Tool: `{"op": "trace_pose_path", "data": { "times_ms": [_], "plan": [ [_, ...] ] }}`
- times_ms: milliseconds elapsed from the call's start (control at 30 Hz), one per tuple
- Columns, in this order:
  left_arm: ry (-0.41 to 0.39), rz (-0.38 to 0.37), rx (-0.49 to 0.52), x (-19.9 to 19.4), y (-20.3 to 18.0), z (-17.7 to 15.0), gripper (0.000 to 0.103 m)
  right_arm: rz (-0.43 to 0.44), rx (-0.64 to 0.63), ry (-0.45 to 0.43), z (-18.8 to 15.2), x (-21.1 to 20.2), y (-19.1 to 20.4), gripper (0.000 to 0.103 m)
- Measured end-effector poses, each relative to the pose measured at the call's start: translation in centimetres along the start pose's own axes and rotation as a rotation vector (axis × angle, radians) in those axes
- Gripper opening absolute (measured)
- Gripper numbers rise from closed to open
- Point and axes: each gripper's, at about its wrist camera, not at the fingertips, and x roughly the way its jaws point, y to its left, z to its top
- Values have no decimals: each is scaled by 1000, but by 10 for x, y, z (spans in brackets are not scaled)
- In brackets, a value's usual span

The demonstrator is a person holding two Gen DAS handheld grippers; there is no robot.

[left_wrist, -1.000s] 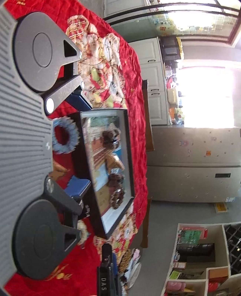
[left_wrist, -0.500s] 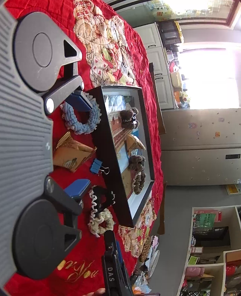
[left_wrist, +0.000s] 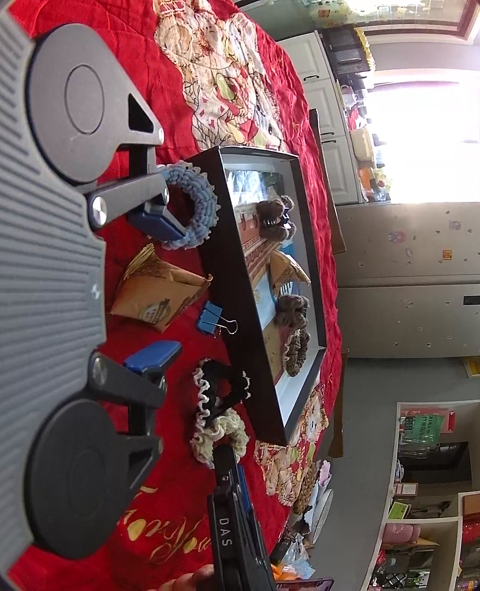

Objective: Organize objects
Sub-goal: 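Grasp a kraft-paper pyramid with the left gripper while the right grasps a cream rope ring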

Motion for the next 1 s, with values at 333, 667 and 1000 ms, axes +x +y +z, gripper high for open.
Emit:
{"op": "trace_pose_path", "data": {
  "times_ms": [333, 667, 1000],
  "plan": [
    [45, -25, -32, 9, 6, 0, 50, -1, -20, 3, -3, 4, 3, 19],
    [49, -15, -28, 11, 4, 0, 45, -9, -50, -3, -4, 2, 9, 15],
    [47, -17, -29, 9, 4, 0, 43, -11, -67, -17, -2, -4, 10, 13]
  ]
}}
